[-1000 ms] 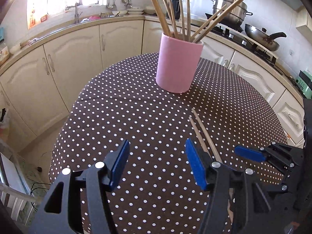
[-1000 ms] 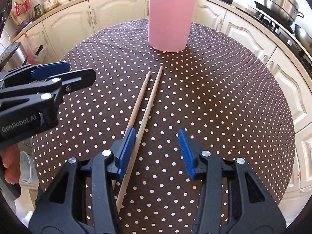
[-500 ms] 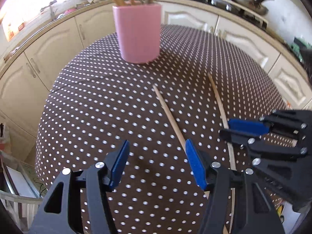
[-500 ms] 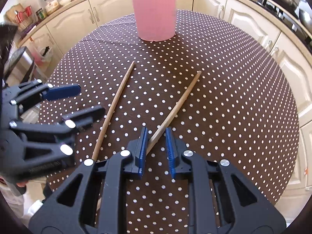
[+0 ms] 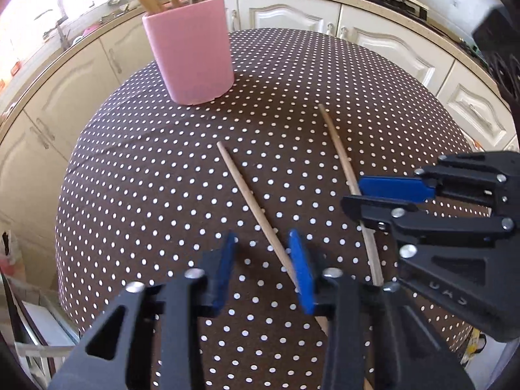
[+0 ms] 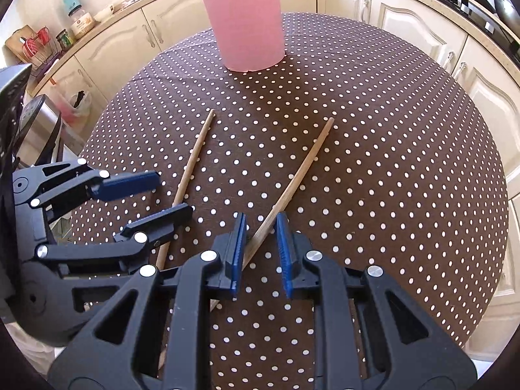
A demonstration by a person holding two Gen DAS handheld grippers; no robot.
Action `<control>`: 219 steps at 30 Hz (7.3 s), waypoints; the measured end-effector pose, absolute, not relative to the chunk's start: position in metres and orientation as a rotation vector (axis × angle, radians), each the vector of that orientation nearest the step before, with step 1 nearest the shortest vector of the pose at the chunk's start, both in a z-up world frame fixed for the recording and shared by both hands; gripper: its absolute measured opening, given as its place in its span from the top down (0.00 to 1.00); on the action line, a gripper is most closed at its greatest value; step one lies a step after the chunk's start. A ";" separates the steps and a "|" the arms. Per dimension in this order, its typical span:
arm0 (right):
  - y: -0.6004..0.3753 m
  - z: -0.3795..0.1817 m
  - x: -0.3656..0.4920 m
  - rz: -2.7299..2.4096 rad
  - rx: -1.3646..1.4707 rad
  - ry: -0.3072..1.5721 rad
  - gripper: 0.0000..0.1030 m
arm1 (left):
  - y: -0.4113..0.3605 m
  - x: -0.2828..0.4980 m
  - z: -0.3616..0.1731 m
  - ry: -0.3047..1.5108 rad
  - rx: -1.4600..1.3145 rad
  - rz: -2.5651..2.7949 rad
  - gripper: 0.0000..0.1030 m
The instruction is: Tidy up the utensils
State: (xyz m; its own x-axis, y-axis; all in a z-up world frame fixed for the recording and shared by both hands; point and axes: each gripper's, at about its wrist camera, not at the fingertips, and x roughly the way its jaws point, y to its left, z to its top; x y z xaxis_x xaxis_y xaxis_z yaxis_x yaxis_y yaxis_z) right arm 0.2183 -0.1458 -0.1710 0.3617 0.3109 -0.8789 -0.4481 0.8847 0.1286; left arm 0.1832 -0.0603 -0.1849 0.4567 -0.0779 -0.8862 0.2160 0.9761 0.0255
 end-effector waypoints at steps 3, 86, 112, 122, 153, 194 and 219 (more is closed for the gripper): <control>-0.140 -0.171 0.223 0.495 -0.155 1.108 0.81 | -0.058 0.190 -0.185 1.092 0.138 -0.195 0.89; -0.172 0.010 0.307 0.514 0.174 0.119 0.94 | 0.031 0.285 -0.018 0.032 -0.270 -0.162 0.94; -0.138 -0.046 0.319 0.558 0.072 0.226 0.94 | 0.028 0.308 -0.076 0.181 -0.202 -0.140 0.94; -0.136 -0.047 0.299 0.547 0.058 0.249 0.93 | 0.029 0.296 -0.086 0.314 -0.186 -0.168 0.86; -0.189 0.022 0.053 0.363 0.063 0.068 0.33 | -0.018 0.023 0.029 0.058 0.020 -0.117 0.21; -0.192 0.052 -0.097 0.165 -0.048 -0.069 0.13 | -0.033 -0.120 0.057 -0.032 0.022 -0.096 0.21; -0.193 0.050 -0.095 0.183 -0.020 -0.051 0.13 | -0.033 -0.123 0.058 -0.047 0.038 -0.072 0.21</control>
State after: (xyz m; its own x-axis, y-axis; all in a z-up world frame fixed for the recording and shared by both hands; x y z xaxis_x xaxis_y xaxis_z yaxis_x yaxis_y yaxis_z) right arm -0.0948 -0.1933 0.0497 0.9820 0.1825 0.0485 -0.1815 0.9831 -0.0249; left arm -0.1226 -0.0327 0.0585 0.9963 -0.0723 0.0459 0.0705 0.9967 0.0398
